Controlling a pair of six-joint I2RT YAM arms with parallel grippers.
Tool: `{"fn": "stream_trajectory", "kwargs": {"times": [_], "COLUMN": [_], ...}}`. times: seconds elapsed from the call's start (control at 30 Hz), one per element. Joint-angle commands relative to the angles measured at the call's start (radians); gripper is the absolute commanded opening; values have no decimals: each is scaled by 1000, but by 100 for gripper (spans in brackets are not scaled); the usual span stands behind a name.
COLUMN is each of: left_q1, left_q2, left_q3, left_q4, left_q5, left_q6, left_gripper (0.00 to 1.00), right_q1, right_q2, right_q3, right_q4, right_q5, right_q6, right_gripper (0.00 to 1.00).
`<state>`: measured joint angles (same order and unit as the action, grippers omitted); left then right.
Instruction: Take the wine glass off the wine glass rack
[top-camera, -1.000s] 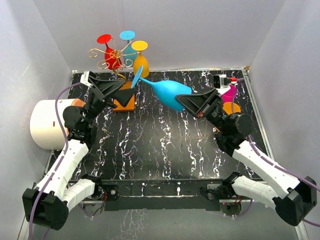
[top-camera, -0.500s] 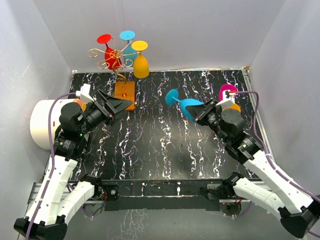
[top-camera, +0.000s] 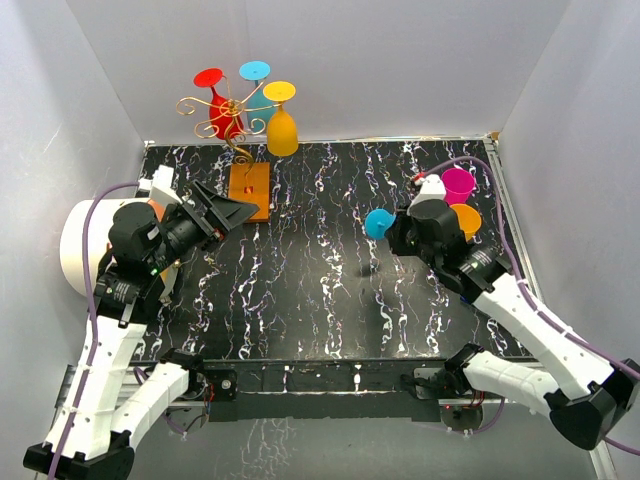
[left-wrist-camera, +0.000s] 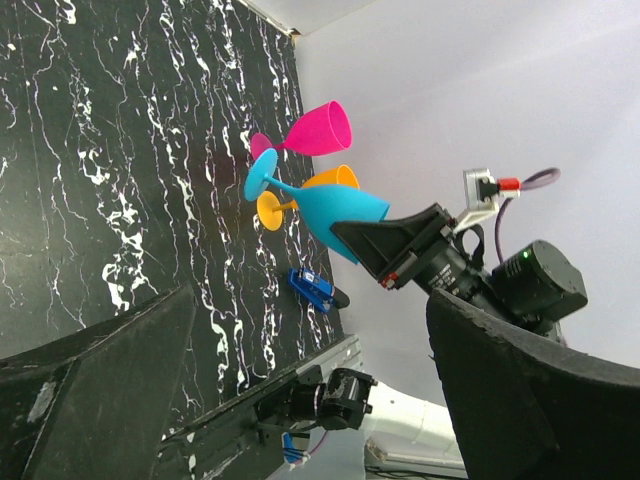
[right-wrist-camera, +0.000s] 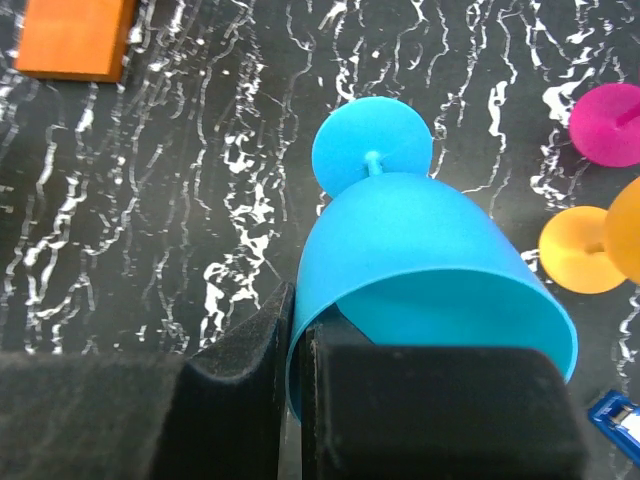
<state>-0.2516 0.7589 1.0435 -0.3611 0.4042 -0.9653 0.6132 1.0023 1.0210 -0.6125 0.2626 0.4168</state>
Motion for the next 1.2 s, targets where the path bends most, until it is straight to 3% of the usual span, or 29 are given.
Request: {"fn": "stream_trajectory", "kwargs": {"times": [0.0, 0.2, 0.67, 0.83, 1.17], "left_q1": [2, 2, 3, 2, 2], "left_q2": [-27, -12, -55, -41, -54], "left_q3": [1, 31, -21, -1, 37], "left_q4": [-24, -45, -19, -20, -84], "left_q5": [11, 25, 96, 102, 74], "left_q6": [27, 50, 8, 13, 36], "left_gripper": [99, 99, 99, 99, 99], "right_q1": [-1, -6, -190, -258, -278], "right_q2": [80, 185, 419, 519, 686], "right_q3": [123, 223, 419, 525, 671], "right_q4": [-78, -161, -304, -312, -354], "right_q5": [57, 101, 120, -21, -64], "right_q6": [-111, -120, -158, -178, -159], "right_gripper": [0, 0, 0, 0, 3]}}
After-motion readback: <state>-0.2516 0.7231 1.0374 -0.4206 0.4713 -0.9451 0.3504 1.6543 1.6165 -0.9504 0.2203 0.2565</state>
